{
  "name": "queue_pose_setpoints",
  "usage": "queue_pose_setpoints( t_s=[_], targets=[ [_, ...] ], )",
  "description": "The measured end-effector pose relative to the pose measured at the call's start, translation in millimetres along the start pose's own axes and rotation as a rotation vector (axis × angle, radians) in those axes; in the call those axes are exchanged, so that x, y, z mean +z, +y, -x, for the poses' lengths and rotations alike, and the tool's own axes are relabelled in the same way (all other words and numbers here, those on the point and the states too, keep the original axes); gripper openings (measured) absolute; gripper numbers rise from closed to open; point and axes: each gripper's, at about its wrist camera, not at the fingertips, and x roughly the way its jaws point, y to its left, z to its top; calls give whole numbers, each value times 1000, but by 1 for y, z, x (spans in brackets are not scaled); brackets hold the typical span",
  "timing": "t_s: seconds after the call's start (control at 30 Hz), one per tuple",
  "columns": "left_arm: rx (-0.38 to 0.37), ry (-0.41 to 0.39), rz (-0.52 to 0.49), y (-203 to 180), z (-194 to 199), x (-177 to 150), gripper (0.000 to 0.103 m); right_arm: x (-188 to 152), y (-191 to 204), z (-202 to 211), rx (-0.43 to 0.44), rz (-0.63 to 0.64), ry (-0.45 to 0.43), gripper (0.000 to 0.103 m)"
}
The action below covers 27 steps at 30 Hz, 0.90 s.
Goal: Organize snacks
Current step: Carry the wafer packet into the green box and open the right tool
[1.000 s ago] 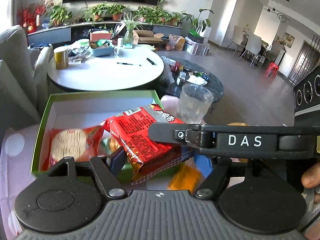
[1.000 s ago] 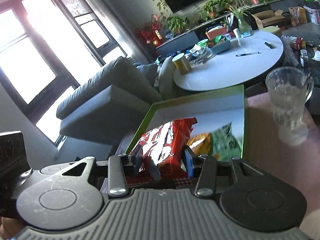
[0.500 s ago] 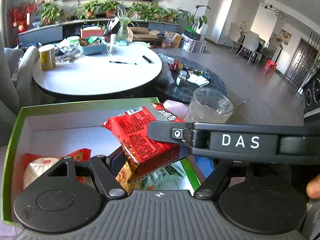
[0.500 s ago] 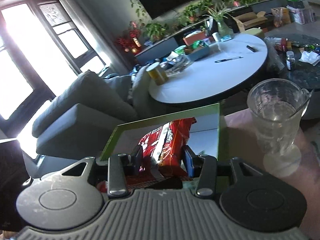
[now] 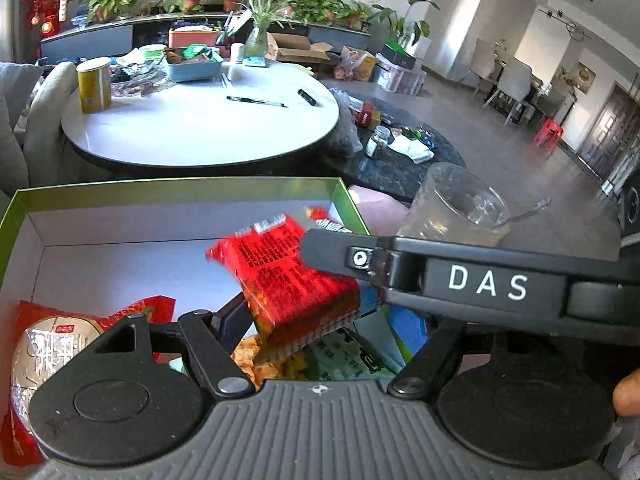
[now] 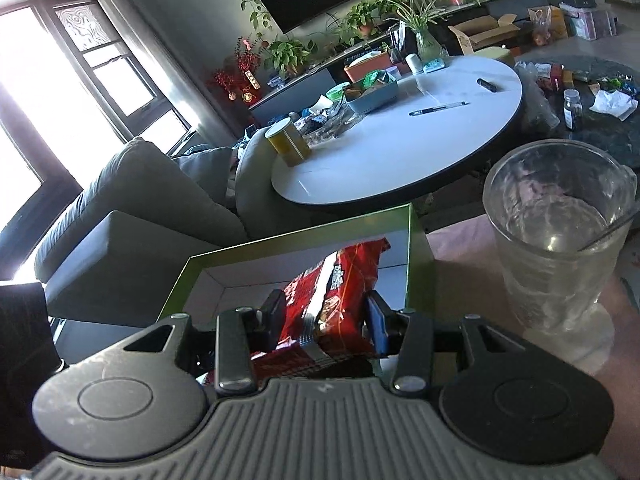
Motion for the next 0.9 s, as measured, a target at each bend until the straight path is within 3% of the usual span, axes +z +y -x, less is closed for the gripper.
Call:
queue_pose_setpoints(
  t_s=[0.07, 0.13, 0.6, 0.73, 0.9],
  targets=[
    [31, -10, 20, 1, 4, -1, 81, 0, 1, 1, -24, 3, -24, 45],
    [47, -18, 43, 4, 11, -3, 81, -1, 1, 5, -48, -9, -51, 52],
    [59, -92, 116, -2, 74, -10, 83, -7, 7, 69, -37, -23, -161, 53],
    [108, -47, 167, -4, 87, -19, 86, -11, 12, 83, -27, -13, -175, 57],
    [92, -48, 222, -5, 116, -37, 86, -23, 20, 100, 22, -3, -151, 58]
  ],
)
